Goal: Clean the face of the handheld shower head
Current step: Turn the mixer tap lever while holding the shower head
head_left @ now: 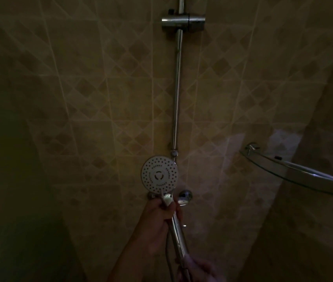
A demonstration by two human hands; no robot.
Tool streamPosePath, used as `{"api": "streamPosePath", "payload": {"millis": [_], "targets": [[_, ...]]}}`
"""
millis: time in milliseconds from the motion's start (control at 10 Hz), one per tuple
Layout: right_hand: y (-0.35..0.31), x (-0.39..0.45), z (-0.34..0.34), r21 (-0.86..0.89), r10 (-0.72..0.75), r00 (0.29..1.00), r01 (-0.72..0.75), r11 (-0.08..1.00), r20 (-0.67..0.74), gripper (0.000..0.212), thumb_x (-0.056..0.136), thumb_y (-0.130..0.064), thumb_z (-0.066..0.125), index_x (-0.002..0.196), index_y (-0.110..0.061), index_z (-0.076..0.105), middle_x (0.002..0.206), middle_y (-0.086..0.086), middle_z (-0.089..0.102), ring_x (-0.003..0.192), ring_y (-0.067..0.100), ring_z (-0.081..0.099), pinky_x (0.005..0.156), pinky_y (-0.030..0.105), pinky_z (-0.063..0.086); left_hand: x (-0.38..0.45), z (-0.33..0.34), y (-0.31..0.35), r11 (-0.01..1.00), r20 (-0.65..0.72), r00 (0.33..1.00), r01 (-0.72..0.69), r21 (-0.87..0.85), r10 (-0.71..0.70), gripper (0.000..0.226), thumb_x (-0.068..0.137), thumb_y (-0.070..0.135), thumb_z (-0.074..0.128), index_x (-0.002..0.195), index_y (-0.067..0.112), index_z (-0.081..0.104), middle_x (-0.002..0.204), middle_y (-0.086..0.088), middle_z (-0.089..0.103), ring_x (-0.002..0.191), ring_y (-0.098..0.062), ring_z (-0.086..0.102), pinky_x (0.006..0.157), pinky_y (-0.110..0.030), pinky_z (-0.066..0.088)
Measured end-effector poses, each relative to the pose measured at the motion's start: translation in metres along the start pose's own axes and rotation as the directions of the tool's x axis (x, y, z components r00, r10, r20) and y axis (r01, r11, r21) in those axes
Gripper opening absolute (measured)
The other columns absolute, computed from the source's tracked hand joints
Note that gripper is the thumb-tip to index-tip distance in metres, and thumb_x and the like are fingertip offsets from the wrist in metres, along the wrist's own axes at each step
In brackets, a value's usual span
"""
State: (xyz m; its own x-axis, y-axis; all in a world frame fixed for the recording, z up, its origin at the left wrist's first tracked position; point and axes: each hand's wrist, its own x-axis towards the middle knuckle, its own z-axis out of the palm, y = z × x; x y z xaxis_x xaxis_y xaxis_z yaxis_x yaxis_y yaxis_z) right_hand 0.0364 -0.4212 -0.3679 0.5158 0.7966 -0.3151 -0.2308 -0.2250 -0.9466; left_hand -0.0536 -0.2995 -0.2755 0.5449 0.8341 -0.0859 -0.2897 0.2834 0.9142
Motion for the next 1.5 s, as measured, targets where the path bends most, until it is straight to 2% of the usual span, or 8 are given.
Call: {"api": "streamPosePath", "payload": {"millis": [100, 200, 300, 500, 700, 800, 1000, 1500], "targets": [[-0.025, -0.005, -0.013, 0.034, 0.022, 1.000, -0.022, 0.999, 0.013, 0.032, 0.073, -0.030, 0.081, 0.089, -0.003, 0.075, 0.082, 0.010, 0.076, 0.066, 0.003, 0.070, 0.057, 0.006, 0.047, 0.006, 0.005, -0.010, 0.999, 0.053, 0.998, 0.041, 0.016, -0.042, 0.017, 0.087, -0.011, 0.051, 0.104, -0.013, 0.050, 0.076, -0.020, 0.056, 0.061, -0.023, 0.060, 0.056, -0.029, 0.053], [-0.021, -0.002, -0.017, 0.104, -0.048, 0.992, 0.035, 0.994, 0.118, 0.032, 0.073, -0.027, 0.076, 0.089, 0.001, 0.074, 0.084, 0.023, 0.073, 0.085, 0.037, 0.071, 0.075, 0.036, 0.056, 0.012, 0.012, -0.018, 0.996, 0.084, 0.992, 0.091, -0.008, -0.090, 0.028, 0.084, -0.009, 0.057, 0.111, -0.001, 0.058, 0.078, -0.013, 0.067, 0.064, -0.019, 0.067, 0.062, -0.034, 0.056], [0.005, 0.019, -0.025, -0.009, -0.149, 0.985, 0.149, 0.989, -0.086, 0.067, 0.057, -0.041, 0.072, 0.081, 0.021, 0.063, 0.063, 0.038, 0.061, 0.073, 0.060, 0.059, 0.045, 0.043, 0.048, 0.021, 0.015, -0.019, 0.994, 0.060, 0.997, 0.044, 0.103, -0.050, 0.030, 0.083, -0.006, 0.061, 0.105, 0.014, 0.066, 0.084, 0.006, 0.074, 0.070, -0.003, 0.067, 0.059, -0.023, 0.051], [-0.002, 0.026, -0.038, -0.071, 0.081, 0.971, -0.067, 0.995, 0.227, 0.082, 0.039, -0.065, 0.087, 0.098, -0.009, 0.075, 0.105, 0.009, 0.074, 0.105, 0.026, 0.067, 0.101, 0.035, 0.046, 0.035, 0.018, -0.033, 0.949, 0.064, 0.994, 0.070, 0.309, -0.094, 0.023, 0.075, 0.001, 0.069, 0.093, 0.015, 0.074, 0.095, -0.005, 0.076, 0.091, -0.019, 0.069, 0.081, -0.035, 0.053], [-0.033, 0.048, -0.020, 0.440, 0.145, 0.902, -0.332, 0.834, 0.406, 0.059, 0.068, -0.058, 0.071, 0.081, 0.000, 0.066, 0.057, 0.021, 0.055, 0.042, 0.029, 0.056, 0.048, 0.033, 0.046, 0.044, 0.023, -0.038, 0.933, 0.133, 0.982, 0.083, 0.352, -0.137, 0.019, 0.075, 0.007, 0.071, 0.095, 0.007, 0.072, 0.096, -0.010, 0.075, 0.087, -0.026, 0.068, 0.074, -0.031, 0.054], [-0.032, 0.051, -0.021, 0.591, 0.091, 0.895, -0.361, 0.721, 0.436, 0.048, 0.084, -0.048, 0.050, 0.086, -0.004, 0.067, 0.060, 0.018, 0.050, 0.042, 0.027, 0.049, 0.046, 0.033, 0.042, 0.051, 0.021, -0.039, 0.932, 0.192, 0.971, 0.068, 0.355, -0.144, 0.012, 0.082, 0.000, 0.064, 0.087, 0.008, 0.071, 0.080, -0.004, 0.075, 0.070, -0.013, 0.067, 0.055, -0.018, 0.048], [-0.029, 0.070, -0.026, 0.616, -0.013, 0.899, -0.290, 0.733, 0.439, 0.057, 0.057, -0.032, 0.091, 0.099, -0.003, 0.067, 0.080, 0.014, 0.059, 0.069, 0.026, 0.058, 0.066, 0.039, 0.047, 0.067, 0.006, -0.050, 0.934, 0.175, 0.971, 0.094, 0.346, -0.163, 0.008, 0.083, 0.008, 0.067, 0.080, 0.015, 0.071, 0.073, -0.003, 0.069, 0.066, -0.014, 0.062, 0.064, -0.025, 0.048], [-0.017, 0.093, -0.071, 0.514, -0.025, 0.970, -0.107, 0.851, 0.243, 0.049, 0.062, -0.025, 0.087, 0.098, -0.006, 0.061, 0.084, 0.014, 0.056, 0.066, 0.025, 0.056, 0.060, 0.033, 0.047, 0.133, -0.038, -0.126, 0.889, -0.298, 0.903, 0.386, 0.247, -0.310, 0.049, 0.084, 0.058, 0.056, 0.093, 0.011, 0.063, 0.072, 0.000, 0.058, 0.057, -0.006, 0.056, 0.047, -0.016, 0.046]]}}
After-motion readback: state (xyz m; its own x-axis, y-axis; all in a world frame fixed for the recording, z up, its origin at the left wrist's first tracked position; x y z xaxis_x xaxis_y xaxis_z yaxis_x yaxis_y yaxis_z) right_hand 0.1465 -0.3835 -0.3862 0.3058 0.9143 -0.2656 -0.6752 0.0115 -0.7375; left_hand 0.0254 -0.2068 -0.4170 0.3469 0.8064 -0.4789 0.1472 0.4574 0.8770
